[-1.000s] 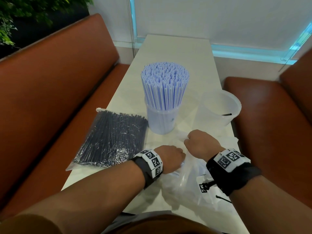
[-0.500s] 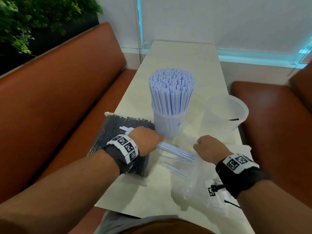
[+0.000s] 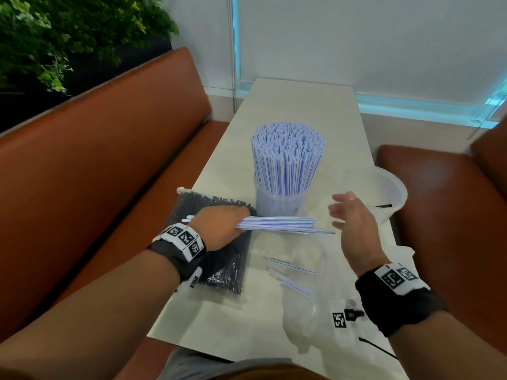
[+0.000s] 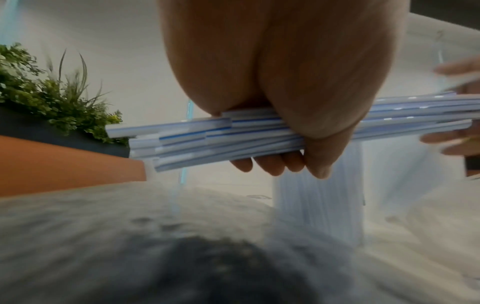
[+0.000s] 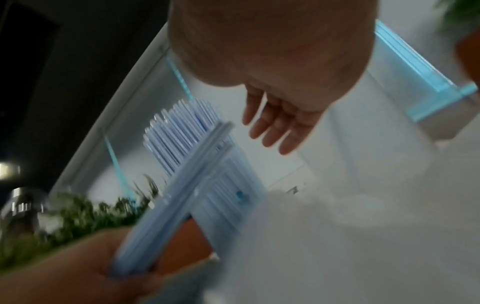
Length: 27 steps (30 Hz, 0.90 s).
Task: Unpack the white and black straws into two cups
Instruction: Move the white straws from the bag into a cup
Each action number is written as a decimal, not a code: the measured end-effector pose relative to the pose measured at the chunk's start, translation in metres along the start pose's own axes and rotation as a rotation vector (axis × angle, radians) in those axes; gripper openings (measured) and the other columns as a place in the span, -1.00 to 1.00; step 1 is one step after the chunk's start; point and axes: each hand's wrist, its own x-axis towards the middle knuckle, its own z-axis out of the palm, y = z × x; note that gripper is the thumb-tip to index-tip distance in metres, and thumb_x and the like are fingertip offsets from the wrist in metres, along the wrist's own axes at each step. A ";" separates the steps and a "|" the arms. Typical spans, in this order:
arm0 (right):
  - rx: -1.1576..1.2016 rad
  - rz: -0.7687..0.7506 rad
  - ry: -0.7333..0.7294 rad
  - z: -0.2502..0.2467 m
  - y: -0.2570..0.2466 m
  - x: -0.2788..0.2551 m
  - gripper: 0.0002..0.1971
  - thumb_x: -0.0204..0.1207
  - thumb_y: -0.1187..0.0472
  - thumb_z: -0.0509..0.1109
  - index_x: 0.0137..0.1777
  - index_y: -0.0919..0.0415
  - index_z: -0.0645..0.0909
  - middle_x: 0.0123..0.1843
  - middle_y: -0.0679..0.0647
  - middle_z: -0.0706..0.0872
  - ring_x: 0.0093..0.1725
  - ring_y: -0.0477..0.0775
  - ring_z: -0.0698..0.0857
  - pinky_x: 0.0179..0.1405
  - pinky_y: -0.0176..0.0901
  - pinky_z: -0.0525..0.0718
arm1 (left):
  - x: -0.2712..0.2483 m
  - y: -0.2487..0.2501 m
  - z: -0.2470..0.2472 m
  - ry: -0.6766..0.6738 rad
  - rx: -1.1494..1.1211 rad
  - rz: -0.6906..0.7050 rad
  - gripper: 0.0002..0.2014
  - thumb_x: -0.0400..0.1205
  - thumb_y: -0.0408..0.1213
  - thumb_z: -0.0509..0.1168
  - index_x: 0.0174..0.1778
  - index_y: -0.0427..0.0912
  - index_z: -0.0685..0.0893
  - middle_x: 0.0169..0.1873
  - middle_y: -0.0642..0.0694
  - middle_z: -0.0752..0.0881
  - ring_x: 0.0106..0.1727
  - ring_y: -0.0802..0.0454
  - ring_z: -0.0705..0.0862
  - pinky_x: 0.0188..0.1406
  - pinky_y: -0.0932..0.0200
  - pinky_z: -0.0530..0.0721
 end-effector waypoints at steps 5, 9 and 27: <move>0.066 -0.037 -0.160 0.019 -0.013 -0.011 -0.67 0.76 0.08 0.25 -0.05 0.17 0.81 -0.11 0.04 0.88 -0.01 -0.06 0.82 0.06 -0.19 0.67 | 0.019 0.046 -0.006 0.070 -0.022 0.088 -0.88 0.66 -0.14 0.26 0.08 -0.01 0.53 -0.07 -0.05 0.71 -0.12 -0.15 0.70 -0.30 0.10 0.39; 0.105 -0.074 -0.031 0.010 -0.016 -0.006 -0.70 0.69 0.22 0.24 -0.07 0.24 0.81 -0.11 0.00 0.85 0.00 -0.01 0.77 0.06 -0.29 0.65 | 0.028 0.063 -0.015 0.145 -0.037 0.084 -0.82 0.65 -0.13 0.27 0.15 -0.02 0.53 -0.06 -0.05 0.71 -0.11 -0.15 0.71 -0.32 0.09 0.44; 0.787 0.601 -0.236 0.029 -0.021 -0.012 -0.31 0.75 -0.27 0.09 0.43 0.39 0.55 0.26 0.34 0.77 0.24 0.34 0.79 0.25 0.23 0.75 | 0.045 0.118 -0.108 0.889 -1.897 0.038 -0.78 0.57 -0.49 0.42 -0.19 -0.05 0.63 -0.39 -0.03 0.63 -0.42 -0.04 0.65 -0.26 0.06 0.68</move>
